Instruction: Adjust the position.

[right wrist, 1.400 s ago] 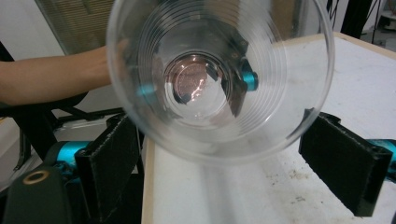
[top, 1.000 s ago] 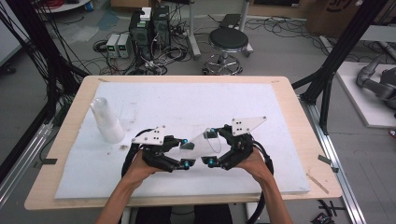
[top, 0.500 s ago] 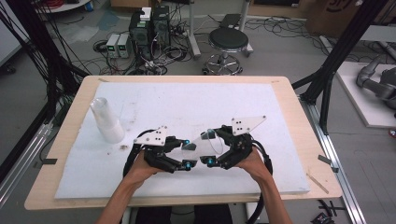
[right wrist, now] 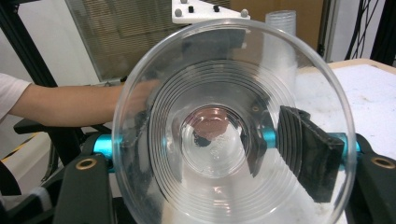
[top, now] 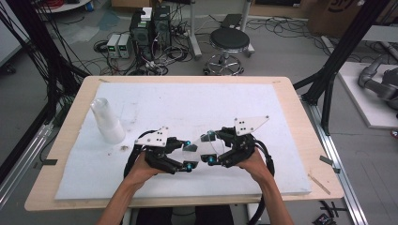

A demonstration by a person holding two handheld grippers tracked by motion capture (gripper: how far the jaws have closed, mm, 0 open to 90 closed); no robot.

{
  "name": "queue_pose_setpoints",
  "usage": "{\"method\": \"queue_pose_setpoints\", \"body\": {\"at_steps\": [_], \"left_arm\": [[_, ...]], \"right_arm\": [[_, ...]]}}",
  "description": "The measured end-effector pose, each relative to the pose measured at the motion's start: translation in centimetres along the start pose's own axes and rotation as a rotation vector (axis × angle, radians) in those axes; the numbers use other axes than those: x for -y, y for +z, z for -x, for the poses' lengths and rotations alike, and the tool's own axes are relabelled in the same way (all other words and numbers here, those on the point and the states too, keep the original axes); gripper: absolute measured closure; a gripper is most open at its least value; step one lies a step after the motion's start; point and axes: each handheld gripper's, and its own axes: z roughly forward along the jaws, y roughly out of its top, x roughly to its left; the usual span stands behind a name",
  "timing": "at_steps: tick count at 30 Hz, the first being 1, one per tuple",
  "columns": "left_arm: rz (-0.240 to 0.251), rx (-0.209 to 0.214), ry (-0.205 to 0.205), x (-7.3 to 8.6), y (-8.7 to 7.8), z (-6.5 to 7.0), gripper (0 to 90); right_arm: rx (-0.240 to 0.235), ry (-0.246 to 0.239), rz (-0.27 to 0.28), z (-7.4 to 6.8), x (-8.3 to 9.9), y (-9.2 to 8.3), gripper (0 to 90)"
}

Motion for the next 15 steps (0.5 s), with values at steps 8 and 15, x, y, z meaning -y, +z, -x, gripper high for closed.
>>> {"method": "queue_pose_setpoints", "body": {"at_steps": [8,15], "left_arm": [[0.009,-0.041,-0.031,-0.2,-0.1,0.0,1.7],[-0.054,-0.133,-0.003,-0.3,-0.9,0.4,1.7]], "right_arm": [[0.002,0.005,0.021,0.1,0.0,-0.3,31.8],[0.026,0.006,0.018,0.2,0.0,-0.6,31.9]]}}
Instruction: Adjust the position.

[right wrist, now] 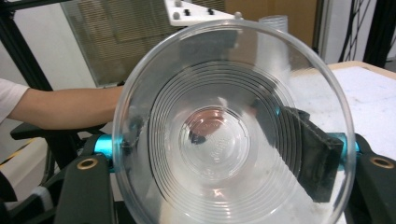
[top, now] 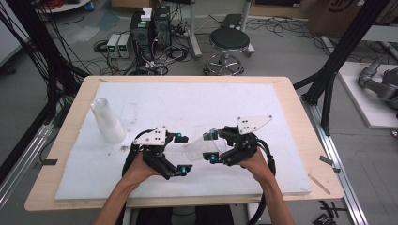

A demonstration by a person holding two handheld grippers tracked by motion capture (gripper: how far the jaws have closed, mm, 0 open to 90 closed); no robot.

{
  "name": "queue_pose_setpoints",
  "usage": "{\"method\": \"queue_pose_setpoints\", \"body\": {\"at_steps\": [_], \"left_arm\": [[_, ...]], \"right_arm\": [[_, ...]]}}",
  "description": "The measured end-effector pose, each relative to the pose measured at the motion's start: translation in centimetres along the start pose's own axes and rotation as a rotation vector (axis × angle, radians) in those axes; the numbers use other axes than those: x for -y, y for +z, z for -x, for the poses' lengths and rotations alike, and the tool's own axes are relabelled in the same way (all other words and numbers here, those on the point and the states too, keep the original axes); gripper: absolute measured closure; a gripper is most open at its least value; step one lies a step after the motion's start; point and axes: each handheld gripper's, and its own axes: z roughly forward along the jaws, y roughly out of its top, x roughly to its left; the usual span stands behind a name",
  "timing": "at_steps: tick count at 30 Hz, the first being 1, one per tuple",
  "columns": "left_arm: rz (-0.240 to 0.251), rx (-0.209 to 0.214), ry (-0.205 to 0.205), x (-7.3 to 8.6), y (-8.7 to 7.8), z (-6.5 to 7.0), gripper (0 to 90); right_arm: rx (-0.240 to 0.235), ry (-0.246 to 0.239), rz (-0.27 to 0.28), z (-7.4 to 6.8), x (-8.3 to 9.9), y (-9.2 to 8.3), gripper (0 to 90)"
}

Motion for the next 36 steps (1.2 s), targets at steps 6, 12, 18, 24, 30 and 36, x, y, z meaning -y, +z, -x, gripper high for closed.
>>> {"method": "queue_pose_setpoints", "body": {"at_steps": [6,12,18,24,30,36], "left_arm": [[-0.102,-0.245,-0.016,1.0,-2.8,0.3,1.7],[-0.145,-0.370,-0.056,3.1,-5.9,0.3,1.7],[-0.123,-0.459,-0.074,4.6,-8.0,0.4,1.7],[-0.079,-0.534,-0.094,6.5,-9.7,0.3,1.7],[-0.039,-0.598,-0.102,7.7,-11.1,0.2,1.7],[-0.018,-0.619,-0.100,8.9,-11.8,0.1,1.7]], "right_arm": [[0.066,0.024,-0.058,0.5,-0.6,-0.2,31.8],[0.122,0.066,-0.162,1.1,-1.7,0.2,31.9],[0.198,0.104,-0.274,1.8,-2.9,0.6,32.4],[0.302,0.133,-0.398,2.4,-4.1,1.3,32.6],[0.384,0.131,-0.505,2.9,-4.9,2.6,32.6],[0.420,0.125,-0.569,3.5,-5.3,3.7,32.6]]}}
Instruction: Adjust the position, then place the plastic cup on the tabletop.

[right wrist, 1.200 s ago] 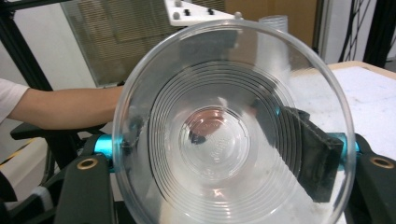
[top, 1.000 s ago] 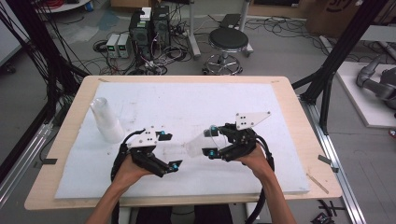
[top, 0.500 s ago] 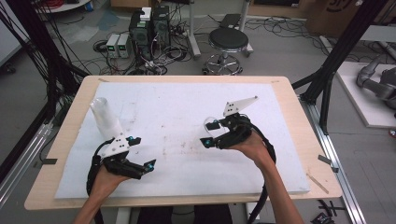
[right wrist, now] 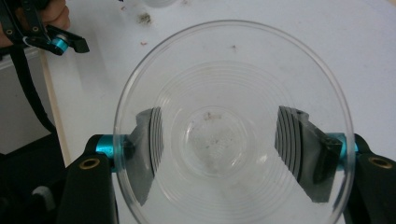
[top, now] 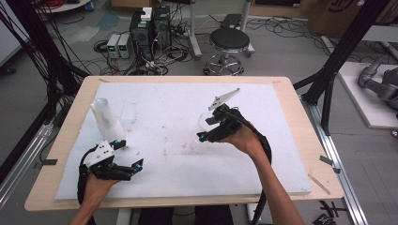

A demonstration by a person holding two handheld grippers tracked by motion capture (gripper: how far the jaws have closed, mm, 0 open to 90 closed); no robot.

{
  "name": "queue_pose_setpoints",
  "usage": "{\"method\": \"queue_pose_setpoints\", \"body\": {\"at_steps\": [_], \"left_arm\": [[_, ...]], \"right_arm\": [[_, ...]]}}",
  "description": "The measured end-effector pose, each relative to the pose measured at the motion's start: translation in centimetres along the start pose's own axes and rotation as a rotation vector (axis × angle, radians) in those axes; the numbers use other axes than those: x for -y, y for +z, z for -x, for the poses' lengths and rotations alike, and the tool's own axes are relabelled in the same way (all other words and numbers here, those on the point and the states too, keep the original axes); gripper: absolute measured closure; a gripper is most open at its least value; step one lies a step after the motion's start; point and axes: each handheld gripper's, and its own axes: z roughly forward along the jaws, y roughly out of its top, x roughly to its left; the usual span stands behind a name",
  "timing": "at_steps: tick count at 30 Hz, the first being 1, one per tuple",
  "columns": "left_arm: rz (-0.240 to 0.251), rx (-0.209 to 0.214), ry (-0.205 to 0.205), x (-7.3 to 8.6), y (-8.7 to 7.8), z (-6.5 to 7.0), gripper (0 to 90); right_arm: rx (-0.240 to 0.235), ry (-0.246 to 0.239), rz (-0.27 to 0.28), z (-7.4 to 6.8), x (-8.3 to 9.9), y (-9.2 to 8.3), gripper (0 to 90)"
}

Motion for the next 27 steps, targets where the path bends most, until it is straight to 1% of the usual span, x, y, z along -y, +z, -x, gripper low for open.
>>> {"method": "queue_pose_setpoints", "body": {"at_steps": [1,3,5,8,10,19,22,23,25,26,27], "left_arm": [[0.001,-0.005,0.000,0.1,-0.1,-0.1,1.7],[0.005,-0.006,-0.006,0.4,-0.1,-0.3,1.7],[0.013,-0.005,-0.023,0.6,-0.1,-0.4,1.8],[0.017,-0.006,-0.015,0.6,-0.2,-0.4,1.7],[0.017,-0.004,-0.013,0.6,-0.2,-0.4,1.7],[0.031,-0.006,-0.029,0.7,-0.3,-0.5,1.7],[0.027,0.002,-0.030,0.7,-0.3,-0.6,1.7],[0.027,0.001,-0.031,0.7,-0.2,-0.5,1.7],[0.024,0.006,-0.024,0.7,-0.3,-0.6,1.8],[0.029,0.004,-0.029,0.7,-0.3,-0.5,1.8],[0.030,0.006,-0.031,0.7,-0.3,-0.5,1.7]], "right_arm": [[-0.001,-0.008,-0.004,0.0,-0.1,0.1,32.6],[0.001,-0.009,-0.019,-0.1,-0.3,0.3,32.7],[0.006,-0.009,-0.024,-0.1,-0.4,0.6,32.8],[0.005,-0.015,-0.034,-0.1,-0.4,0.8,32.8],[0.007,-0.011,-0.030,-0.1,-0.5,0.8,32.8],[0.014,-0.003,-0.026,0.3,-0.4,0.8,32.8],[0.021,0.000,-0.036,0.3,-0.4,0.9,32.8],[0.028,-0.002,-0.043,0.3,-0.5,1.1,32.8],[0.026,-0.007,-0.046,0.4,-0.5,1.6,32.8],[0.026,-0.006,-0.049,0.3,-0.5,1.8,32.8],[0.034,-0.017,-0.053,0.4,-0.5,2.2,32.8]]}}
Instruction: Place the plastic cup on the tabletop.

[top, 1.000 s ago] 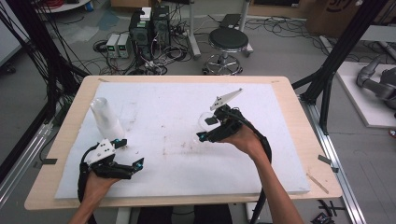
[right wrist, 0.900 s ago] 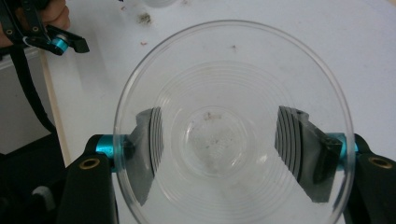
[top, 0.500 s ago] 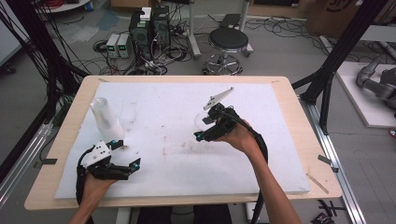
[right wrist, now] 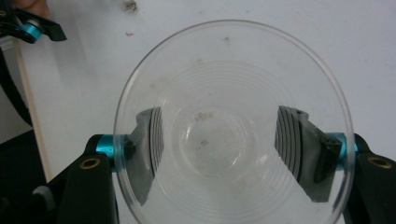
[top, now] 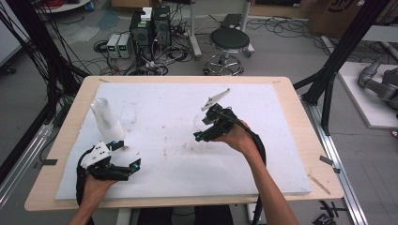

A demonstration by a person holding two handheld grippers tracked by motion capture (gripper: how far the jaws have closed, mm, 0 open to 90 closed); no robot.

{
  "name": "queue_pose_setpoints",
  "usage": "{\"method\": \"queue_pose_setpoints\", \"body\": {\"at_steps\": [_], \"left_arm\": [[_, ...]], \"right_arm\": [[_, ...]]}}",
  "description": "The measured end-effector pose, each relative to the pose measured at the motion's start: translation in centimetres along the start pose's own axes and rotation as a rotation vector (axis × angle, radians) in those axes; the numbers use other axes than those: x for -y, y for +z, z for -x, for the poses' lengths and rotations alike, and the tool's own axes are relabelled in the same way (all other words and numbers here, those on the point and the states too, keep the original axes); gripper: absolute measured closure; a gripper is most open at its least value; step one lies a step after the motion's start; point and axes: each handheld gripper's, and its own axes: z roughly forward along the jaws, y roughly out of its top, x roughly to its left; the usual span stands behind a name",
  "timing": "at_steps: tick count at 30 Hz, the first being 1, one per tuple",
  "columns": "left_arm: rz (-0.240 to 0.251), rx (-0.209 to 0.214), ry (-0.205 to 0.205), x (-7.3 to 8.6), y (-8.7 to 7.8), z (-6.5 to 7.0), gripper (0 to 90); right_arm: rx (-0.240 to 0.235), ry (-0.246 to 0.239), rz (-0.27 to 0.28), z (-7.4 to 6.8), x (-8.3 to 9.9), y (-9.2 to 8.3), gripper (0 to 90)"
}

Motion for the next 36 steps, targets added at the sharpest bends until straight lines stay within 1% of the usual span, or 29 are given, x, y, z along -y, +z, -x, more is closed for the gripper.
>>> {"method": "queue_pose_setpoints", "body": {"at_steps": [3,4,6,7,11,15,17,18,20,22,25,27,32,36], "left_arm": [[0.005,0.006,0.002,0.0,0.0,-0.1,1.8],[0.004,0.008,0.003,0.0,0.0,-0.1,1.8],[0.004,0.011,0.001,0.0,0.0,-0.1,1.8],[0.004,0.010,0.001,0.0,0.0,0.0,1.8],[0.000,0.014,0.011,0.0,0.0,0.0,1.8],[0.000,0.014,0.011,0.0,0.0,0.0,2.3],[0.001,0.016,0.014,0.0,0.0,0.0,2.3],[0.002,0.017,0.014,0.0,0.0,0.0,2.3],[0.006,0.015,0.016,0.0,0.0,0.0,2.3],[0.005,0.021,0.016,0.0,0.0,0.0,2.3],[0.006,0.024,0.011,0.0,-0.1,0.0,2.3],[0.005,0.026,0.011,0.0,-0.1,0.0,2.3],[0.005,0.028,0.007,0.0,0.0,-0.1,2.3],[0.005,0.029,0.001,0.0,0.0,-0.1,2.3]], "right_arm": [[0.017,-0.012,-0.008,-0.1,0.0,1.0,32.7],[0.018,-0.006,-0.014,-0.1,0.0,1.4,32.7],[0.038,-0.021,-0.045,-0.3,-0.2,2.0,32.6],[0.050,-0.032,-0.050,-0.3,-0.3,2.4,32.6],[0.072,-0.038,-0.073,-0.4,-0.7,3.5,32.6],[0.076,-0.047,-0.099,-0.6,-0.9,4.5,32.6],[0.065,-0.035,-0.103,-0.6,-0.8,5.0,32.6],[0.067,-0.027,-0.112,-0.7,-0.8,5.4,32.6],[0.077,-0.031,-0.137,-0.7,-0.6,6.1,32.6],[0.075,-0.033,-0.144,-0.7,-0.5,6.6,32.6],[0.084,-0.034,-0.163,-0.8,-0.4,7.2,32.6],[0.096,-0.043,-0.179,-0.8,-0.4,7.5,32.5],[0.098,-0.041,-0.168,-0.8,-0.5,7.8,32.6],[0.105,-0.039,-0.173,-0.7,-0.4,7.9,32.0]]}}
